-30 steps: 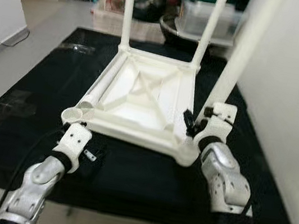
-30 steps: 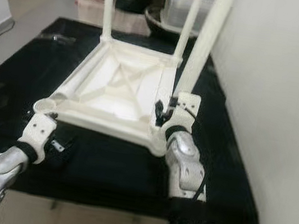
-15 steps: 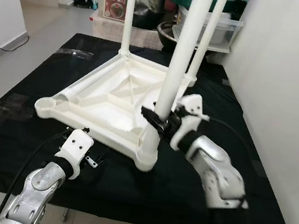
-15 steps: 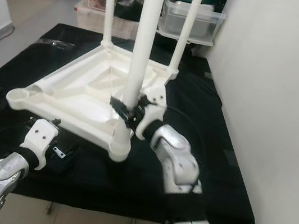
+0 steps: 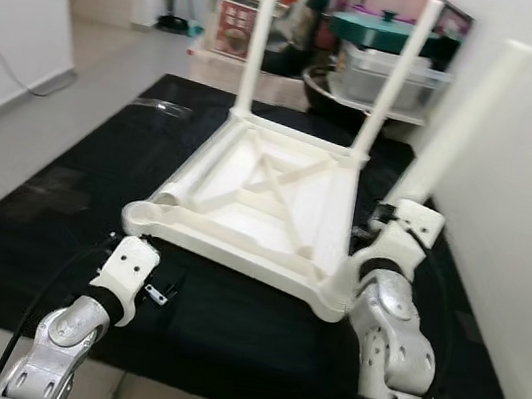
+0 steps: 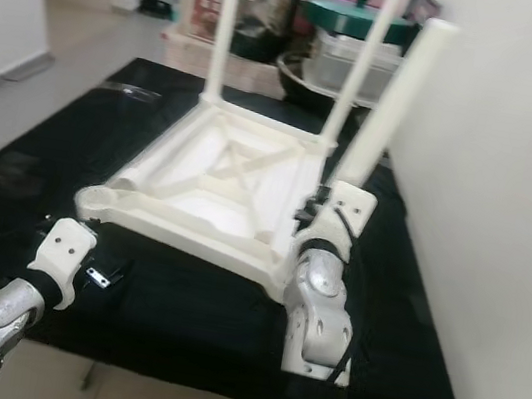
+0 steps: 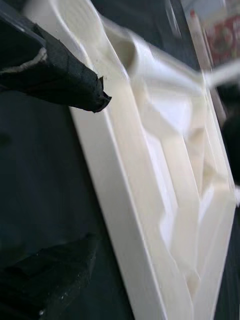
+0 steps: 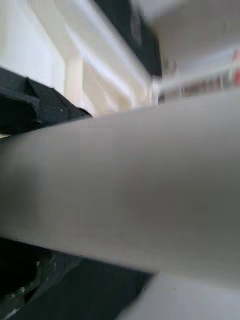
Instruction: Building children table
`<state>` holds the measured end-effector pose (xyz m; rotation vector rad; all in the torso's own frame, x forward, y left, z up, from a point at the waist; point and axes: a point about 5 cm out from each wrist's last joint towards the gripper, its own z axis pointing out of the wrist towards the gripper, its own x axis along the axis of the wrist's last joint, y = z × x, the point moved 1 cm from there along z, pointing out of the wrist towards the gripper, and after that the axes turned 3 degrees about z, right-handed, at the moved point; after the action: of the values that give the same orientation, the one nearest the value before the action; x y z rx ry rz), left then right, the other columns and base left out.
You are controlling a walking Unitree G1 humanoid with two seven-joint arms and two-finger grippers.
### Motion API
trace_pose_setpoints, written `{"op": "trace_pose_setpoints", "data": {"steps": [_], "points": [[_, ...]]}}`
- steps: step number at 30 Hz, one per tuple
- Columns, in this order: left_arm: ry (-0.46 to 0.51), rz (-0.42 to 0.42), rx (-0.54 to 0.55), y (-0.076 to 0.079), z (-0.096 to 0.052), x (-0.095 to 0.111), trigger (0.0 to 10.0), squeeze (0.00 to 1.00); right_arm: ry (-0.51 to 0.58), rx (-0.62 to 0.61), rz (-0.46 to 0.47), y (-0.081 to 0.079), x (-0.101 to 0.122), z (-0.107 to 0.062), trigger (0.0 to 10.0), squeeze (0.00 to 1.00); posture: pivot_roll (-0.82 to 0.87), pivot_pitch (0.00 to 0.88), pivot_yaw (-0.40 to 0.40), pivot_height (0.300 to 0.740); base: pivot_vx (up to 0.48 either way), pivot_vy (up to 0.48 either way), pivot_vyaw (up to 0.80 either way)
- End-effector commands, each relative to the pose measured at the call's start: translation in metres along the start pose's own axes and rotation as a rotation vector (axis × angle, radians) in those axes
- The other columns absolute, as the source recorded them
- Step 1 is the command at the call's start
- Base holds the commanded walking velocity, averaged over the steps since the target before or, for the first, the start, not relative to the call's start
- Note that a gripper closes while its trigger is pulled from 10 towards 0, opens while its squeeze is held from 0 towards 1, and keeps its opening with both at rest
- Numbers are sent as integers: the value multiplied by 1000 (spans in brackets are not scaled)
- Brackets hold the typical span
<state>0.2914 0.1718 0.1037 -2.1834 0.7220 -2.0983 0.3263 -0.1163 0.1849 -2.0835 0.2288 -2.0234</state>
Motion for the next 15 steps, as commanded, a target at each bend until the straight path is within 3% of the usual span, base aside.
{"op": "trace_pose_setpoints", "data": {"steps": [1,2,4,6,7,8,10,14,15], "points": [[-6,-3,-13,3,2,-1,10000,0,-49,325,-32,-28,3,3,10000,443,21,0,-94,740,0,0,0],[-5,-4,-13,3,3,-1,10000,0,-41,448,-78,-31,13,4,10000,0,21,0,-93,740,0,0,0],[-5,-4,-13,3,3,-1,10000,0,-41,448,-78,-31,13,4,10000,0,21,0,-93,740,0,0,0],[-3,-3,-12,2,2,-1,10000,0,-19,571,-144,-31,27,2,10000,0,27,0,-94,740,0,0,0],[-1,-3,-11,2,1,0,10000,0,-14,690,-158,-27,32,0,10000,0,29,0,-92,740,0,0,0],[-1,-3,-11,2,1,0,10000,0,-14,690,-158,-27,32,0,10000,0,29,0,-92,740,0,0,0],[1,-3,-11,2,2,0,10000,0,-38,807,-222,-14,28,4,10000,0,39,0,-98,740,0,0,0],[1,-2,-11,2,3,0,10000,0,-65,828,-251,-10,23,7,10000,0,39,0,-99,740,0,0,0],[6,-2,-10,2,4,2,10000,0,-83,805,-242,-12,17,13,39,0,47,0,-101,740,0,0,0]]}}
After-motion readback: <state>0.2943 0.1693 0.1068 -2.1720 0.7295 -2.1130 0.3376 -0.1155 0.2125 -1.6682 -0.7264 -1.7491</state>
